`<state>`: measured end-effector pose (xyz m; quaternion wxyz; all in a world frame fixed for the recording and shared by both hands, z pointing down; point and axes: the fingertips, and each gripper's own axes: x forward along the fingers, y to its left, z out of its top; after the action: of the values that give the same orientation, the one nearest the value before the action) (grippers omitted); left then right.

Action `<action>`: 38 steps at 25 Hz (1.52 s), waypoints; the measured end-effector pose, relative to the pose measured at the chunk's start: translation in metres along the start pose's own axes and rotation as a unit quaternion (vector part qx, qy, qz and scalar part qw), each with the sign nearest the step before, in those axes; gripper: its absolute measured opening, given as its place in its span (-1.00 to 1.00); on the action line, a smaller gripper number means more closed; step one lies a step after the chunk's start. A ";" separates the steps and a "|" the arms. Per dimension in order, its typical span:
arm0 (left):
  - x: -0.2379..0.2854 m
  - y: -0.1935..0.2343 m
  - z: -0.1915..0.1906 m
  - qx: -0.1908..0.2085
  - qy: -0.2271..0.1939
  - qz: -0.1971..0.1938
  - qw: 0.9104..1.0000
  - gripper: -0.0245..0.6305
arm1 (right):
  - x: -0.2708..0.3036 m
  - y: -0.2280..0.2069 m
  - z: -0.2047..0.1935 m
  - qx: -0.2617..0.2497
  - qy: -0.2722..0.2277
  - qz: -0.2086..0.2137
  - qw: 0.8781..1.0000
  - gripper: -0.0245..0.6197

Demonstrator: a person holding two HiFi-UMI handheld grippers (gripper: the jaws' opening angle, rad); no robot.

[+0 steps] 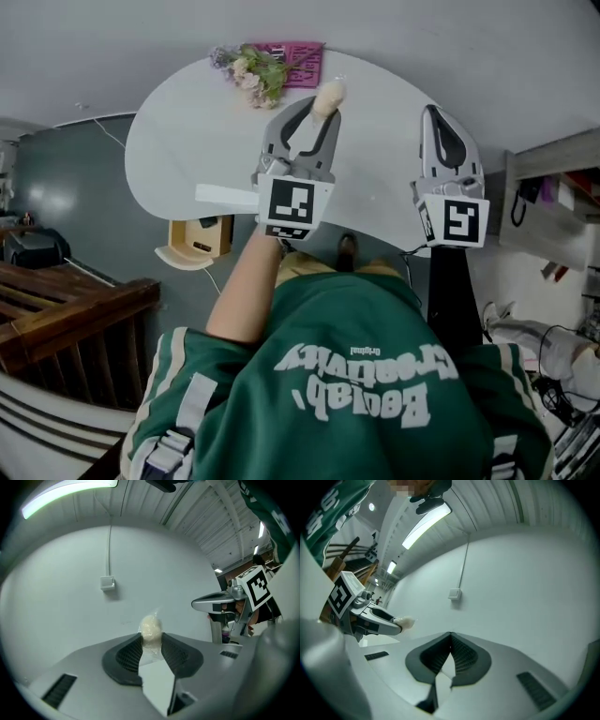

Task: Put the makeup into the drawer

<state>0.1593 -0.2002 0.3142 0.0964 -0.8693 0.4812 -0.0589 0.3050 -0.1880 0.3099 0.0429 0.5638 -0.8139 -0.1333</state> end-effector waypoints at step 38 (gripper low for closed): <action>-0.424 0.291 -0.087 -0.019 0.113 0.410 0.905 -0.51 | 0.116 0.536 0.124 0.043 -0.109 0.452 0.884 -0.90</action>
<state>-0.3227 -0.0009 0.3294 0.0402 -0.5847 0.8037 -0.1031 -0.2502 -0.0985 0.3234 -0.0146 0.1180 -0.9850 -0.1253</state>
